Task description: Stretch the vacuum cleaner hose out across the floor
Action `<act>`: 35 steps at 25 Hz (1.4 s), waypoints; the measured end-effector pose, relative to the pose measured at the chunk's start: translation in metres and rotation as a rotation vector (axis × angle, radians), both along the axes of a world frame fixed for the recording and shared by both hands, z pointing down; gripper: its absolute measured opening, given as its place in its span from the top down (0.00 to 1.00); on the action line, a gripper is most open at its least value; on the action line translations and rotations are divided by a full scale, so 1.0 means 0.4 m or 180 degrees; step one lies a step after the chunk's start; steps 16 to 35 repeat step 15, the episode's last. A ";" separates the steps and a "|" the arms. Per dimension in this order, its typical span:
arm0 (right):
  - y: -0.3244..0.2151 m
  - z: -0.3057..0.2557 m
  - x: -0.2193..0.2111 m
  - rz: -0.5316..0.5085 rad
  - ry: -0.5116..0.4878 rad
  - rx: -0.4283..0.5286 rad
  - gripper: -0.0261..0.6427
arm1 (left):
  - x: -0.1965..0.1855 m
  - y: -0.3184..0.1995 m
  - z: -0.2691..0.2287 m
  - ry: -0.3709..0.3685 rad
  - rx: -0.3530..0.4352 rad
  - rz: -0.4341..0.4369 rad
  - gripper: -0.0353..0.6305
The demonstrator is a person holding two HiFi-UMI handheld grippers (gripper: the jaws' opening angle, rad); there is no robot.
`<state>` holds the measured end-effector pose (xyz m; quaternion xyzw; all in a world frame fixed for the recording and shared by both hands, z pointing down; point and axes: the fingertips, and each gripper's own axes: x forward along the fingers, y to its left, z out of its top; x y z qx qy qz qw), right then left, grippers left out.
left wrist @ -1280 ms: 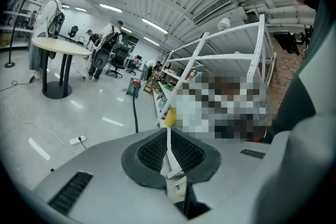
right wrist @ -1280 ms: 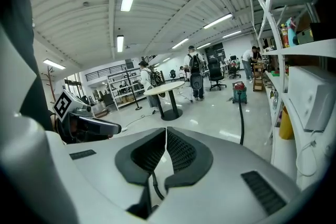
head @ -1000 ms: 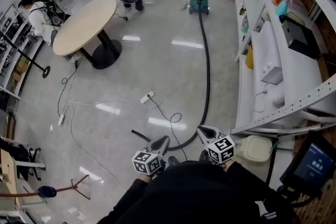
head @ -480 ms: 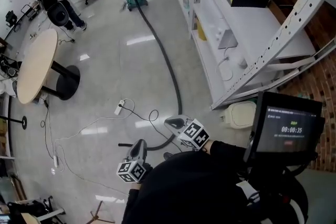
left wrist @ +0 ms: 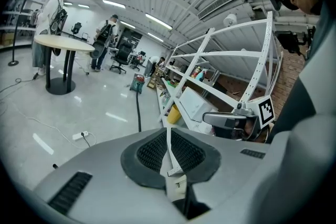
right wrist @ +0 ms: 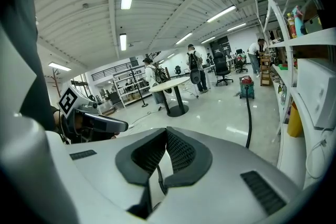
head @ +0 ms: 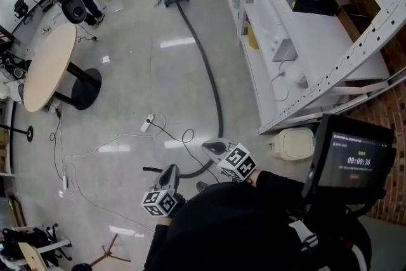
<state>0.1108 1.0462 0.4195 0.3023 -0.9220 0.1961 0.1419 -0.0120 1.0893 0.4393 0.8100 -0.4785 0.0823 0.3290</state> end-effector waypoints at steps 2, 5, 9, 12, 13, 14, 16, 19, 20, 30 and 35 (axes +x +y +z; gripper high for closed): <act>-0.004 0.010 0.019 -0.0002 -0.0011 -0.0013 0.94 | 0.020 -0.006 0.016 -0.0014 -0.0024 0.0024 0.89; -0.017 0.037 0.060 0.0049 -0.0008 -0.0057 0.94 | 0.061 -0.027 0.040 -0.0030 -0.0066 0.0087 0.89; -0.013 0.052 0.024 -0.0011 -0.0012 -0.0153 0.94 | 0.030 -0.019 0.044 -0.0038 -0.0126 0.0022 0.89; 0.016 0.040 -0.020 -0.0072 -0.0009 -0.0197 0.94 | -0.008 0.019 0.030 -0.0027 -0.0173 -0.0034 0.89; 0.026 0.033 -0.033 -0.0092 -0.0005 -0.0203 0.94 | -0.018 0.032 0.025 -0.0022 -0.0188 -0.0051 0.89; 0.036 0.026 -0.044 -0.0111 -0.0002 -0.0207 0.94 | -0.028 0.046 0.020 -0.0016 -0.0201 -0.0068 0.89; 0.046 0.019 -0.056 -0.0130 0.0002 -0.0210 0.94 | -0.038 0.059 0.015 -0.0009 -0.0215 -0.0085 0.89; 0.046 0.019 -0.056 -0.0130 0.0002 -0.0210 0.94 | -0.038 0.059 0.015 -0.0009 -0.0215 -0.0085 0.89; 0.046 0.019 -0.056 -0.0130 0.0002 -0.0210 0.94 | -0.038 0.059 0.015 -0.0009 -0.0215 -0.0085 0.89; 0.046 0.019 -0.056 -0.0130 0.0002 -0.0210 0.94 | -0.038 0.059 0.015 -0.0009 -0.0215 -0.0085 0.89; 0.046 0.019 -0.056 -0.0130 0.0002 -0.0210 0.94 | -0.038 0.059 0.015 -0.0009 -0.0215 -0.0085 0.89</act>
